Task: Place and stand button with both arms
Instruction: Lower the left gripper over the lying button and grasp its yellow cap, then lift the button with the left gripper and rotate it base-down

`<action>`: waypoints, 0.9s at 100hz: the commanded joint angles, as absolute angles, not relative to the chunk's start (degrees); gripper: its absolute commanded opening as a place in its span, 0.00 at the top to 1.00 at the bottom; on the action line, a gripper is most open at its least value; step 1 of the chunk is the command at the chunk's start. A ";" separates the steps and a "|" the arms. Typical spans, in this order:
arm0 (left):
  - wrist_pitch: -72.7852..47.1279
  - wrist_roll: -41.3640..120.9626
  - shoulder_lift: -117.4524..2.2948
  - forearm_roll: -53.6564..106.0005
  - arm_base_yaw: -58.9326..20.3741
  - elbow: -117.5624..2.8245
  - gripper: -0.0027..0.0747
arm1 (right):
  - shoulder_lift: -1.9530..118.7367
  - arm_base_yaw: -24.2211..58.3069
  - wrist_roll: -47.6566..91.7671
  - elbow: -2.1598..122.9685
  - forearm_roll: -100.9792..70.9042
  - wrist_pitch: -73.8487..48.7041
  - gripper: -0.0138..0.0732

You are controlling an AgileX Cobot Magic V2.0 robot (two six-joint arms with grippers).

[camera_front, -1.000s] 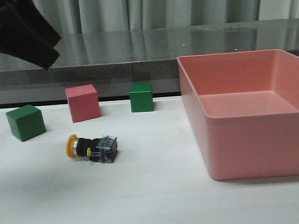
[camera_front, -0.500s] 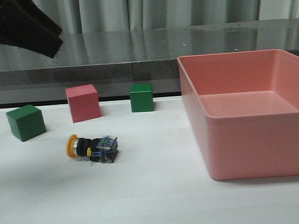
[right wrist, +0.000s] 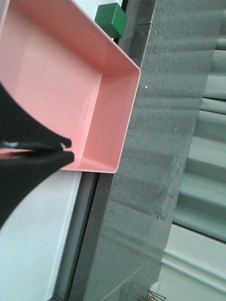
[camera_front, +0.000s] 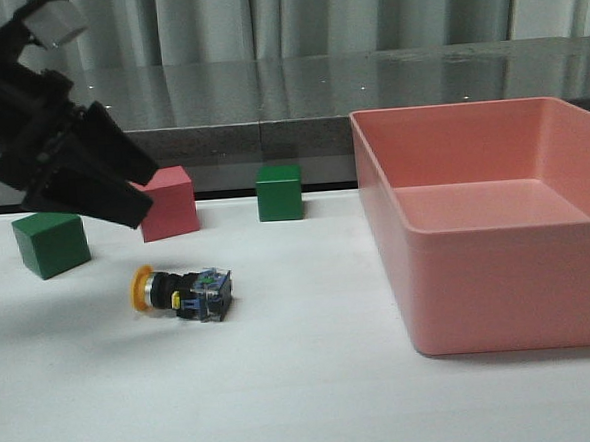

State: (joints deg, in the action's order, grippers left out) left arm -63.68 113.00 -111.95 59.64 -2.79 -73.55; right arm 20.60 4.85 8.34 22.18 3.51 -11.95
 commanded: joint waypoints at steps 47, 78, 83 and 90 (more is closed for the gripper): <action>-67.04 116.49 -119.10 65.23 -2.82 -75.10 0.10 | 20.85 4.42 8.42 23.72 3.45 -7.75 0.91; -66.92 116.56 -121.48 63.69 -2.82 -75.10 0.20 | 20.85 4.42 8.42 23.72 3.45 -7.75 0.91; -67.18 116.56 -121.92 62.84 -2.82 -75.10 0.26 | 20.85 4.42 8.42 23.72 3.45 -7.75 0.91; -67.36 116.56 -122.49 61.66 -2.82 -75.10 0.35 | 20.85 4.42 8.42 23.72 3.45 -7.75 0.91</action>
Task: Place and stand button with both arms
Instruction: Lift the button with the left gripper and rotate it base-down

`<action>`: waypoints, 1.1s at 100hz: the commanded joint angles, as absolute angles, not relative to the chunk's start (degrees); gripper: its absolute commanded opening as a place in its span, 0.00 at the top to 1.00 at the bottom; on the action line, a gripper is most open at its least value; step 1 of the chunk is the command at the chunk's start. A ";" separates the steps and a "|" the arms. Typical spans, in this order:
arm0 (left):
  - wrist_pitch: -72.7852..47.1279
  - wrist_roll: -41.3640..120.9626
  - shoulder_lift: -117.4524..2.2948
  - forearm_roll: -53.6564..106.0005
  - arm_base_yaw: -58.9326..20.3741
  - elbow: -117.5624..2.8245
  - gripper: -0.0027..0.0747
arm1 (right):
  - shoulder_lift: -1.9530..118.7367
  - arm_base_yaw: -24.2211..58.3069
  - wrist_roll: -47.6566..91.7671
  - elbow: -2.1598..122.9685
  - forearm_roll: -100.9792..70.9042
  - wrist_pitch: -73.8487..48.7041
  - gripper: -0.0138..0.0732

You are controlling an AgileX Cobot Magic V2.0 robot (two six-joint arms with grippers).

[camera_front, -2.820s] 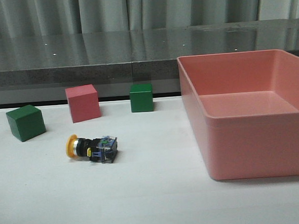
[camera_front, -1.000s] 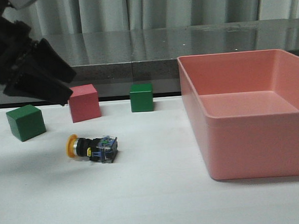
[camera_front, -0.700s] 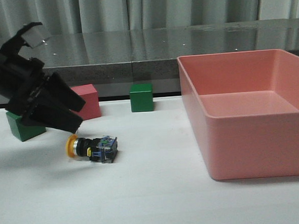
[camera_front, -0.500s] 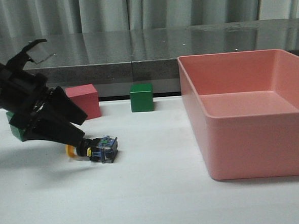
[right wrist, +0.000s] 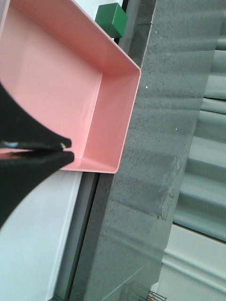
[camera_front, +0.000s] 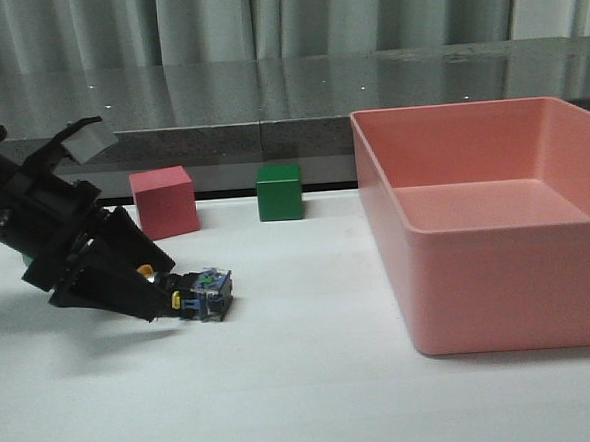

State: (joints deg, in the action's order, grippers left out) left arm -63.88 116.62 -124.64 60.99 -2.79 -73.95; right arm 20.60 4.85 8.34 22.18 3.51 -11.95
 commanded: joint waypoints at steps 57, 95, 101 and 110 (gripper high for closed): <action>-73.39 110.20 -121.18 57.13 -2.82 -78.04 0.99 | 20.85 4.42 8.42 23.72 3.45 -7.75 0.91; -71.38 90.58 -105.77 33.54 -8.44 -89.20 0.99 | 20.85 4.42 8.42 23.72 3.45 -7.70 0.91; -69.30 87.34 -103.60 25.94 -11.25 -90.25 0.99 | 20.85 4.42 8.42 23.72 3.45 -7.70 0.91; -67.21 82.11 -101.93 13.30 -16.67 -91.21 0.99 | 20.85 4.42 8.42 23.72 3.45 -7.70 0.91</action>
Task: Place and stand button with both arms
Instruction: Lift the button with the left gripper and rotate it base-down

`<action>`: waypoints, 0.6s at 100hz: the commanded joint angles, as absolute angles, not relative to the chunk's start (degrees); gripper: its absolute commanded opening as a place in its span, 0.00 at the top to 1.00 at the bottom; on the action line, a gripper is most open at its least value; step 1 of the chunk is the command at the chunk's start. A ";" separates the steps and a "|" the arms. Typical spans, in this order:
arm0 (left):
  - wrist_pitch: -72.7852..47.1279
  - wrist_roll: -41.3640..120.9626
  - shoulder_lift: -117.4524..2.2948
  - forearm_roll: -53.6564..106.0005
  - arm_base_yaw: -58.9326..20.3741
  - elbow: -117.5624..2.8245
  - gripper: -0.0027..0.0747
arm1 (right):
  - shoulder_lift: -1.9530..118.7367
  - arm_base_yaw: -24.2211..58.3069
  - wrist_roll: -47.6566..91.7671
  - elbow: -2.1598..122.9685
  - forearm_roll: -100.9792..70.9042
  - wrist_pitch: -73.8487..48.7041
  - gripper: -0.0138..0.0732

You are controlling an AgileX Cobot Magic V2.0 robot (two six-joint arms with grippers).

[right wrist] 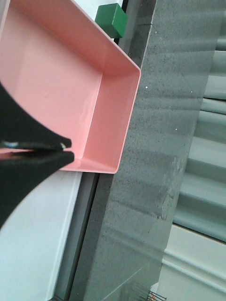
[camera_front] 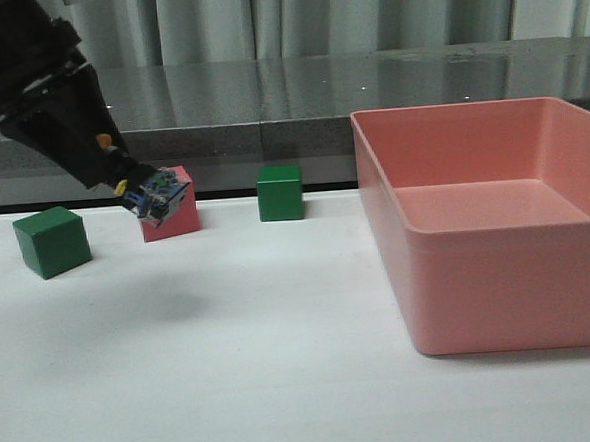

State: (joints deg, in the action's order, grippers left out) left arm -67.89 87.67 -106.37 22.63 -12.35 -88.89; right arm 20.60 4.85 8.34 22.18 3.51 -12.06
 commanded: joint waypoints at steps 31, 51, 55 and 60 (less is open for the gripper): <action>-65.28 62.68 -104.17 -15.92 -31.64 -91.30 0.99 | 20.85 4.42 8.42 23.72 3.45 -7.70 0.91; -65.42 48.96 -107.44 -28.83 -36.38 -91.30 0.99 | 20.85 4.42 8.42 23.72 3.45 -7.70 0.91; -65.27 47.46 -108.17 -29.45 -36.80 -91.20 0.99 | 20.85 4.42 8.42 23.72 3.45 -7.70 0.91; -65.27 45.78 -108.90 -29.73 -37.07 -91.20 0.99 | 20.85 4.42 8.42 23.72 3.45 -7.76 0.91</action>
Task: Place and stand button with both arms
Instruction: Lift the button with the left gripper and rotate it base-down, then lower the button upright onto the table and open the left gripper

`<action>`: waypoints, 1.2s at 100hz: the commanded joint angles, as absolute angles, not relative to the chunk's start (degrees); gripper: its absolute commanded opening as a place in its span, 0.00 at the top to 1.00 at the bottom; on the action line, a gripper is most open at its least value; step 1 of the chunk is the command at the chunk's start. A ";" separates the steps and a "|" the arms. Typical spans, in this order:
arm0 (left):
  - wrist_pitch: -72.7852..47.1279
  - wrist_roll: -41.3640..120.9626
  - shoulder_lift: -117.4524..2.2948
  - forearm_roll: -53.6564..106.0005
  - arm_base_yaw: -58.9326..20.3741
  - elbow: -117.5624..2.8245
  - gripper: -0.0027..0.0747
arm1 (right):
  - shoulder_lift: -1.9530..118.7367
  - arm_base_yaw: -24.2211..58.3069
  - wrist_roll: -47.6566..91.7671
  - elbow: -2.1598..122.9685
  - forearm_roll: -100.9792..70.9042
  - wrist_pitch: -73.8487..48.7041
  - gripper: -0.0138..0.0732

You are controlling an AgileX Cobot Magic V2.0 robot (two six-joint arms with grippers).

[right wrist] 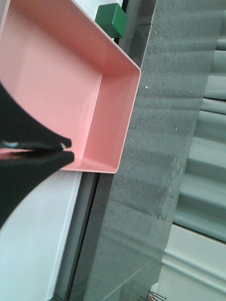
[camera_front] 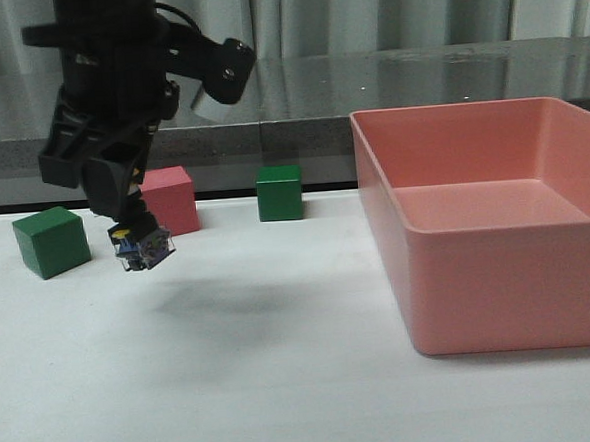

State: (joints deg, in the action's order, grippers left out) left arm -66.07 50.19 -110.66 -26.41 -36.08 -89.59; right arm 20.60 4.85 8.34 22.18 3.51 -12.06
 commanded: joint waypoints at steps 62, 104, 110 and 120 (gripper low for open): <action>-68.33 38.35 -113.08 -31.39 -37.45 -91.20 0.99 | 20.85 4.42 8.42 23.72 3.45 -7.93 0.91; -68.88 38.36 -113.08 -27.55 -37.45 -91.20 0.85 | 20.85 4.42 8.42 23.72 3.45 -7.93 0.91; -68.88 38.36 -113.08 -27.75 -37.45 -91.20 0.76 | 20.85 4.42 8.42 23.72 3.45 -7.93 0.91; -69.00 38.00 -113.08 -27.75 -37.45 -91.20 0.59 | 20.85 4.42 8.42 23.72 3.45 -7.93 0.91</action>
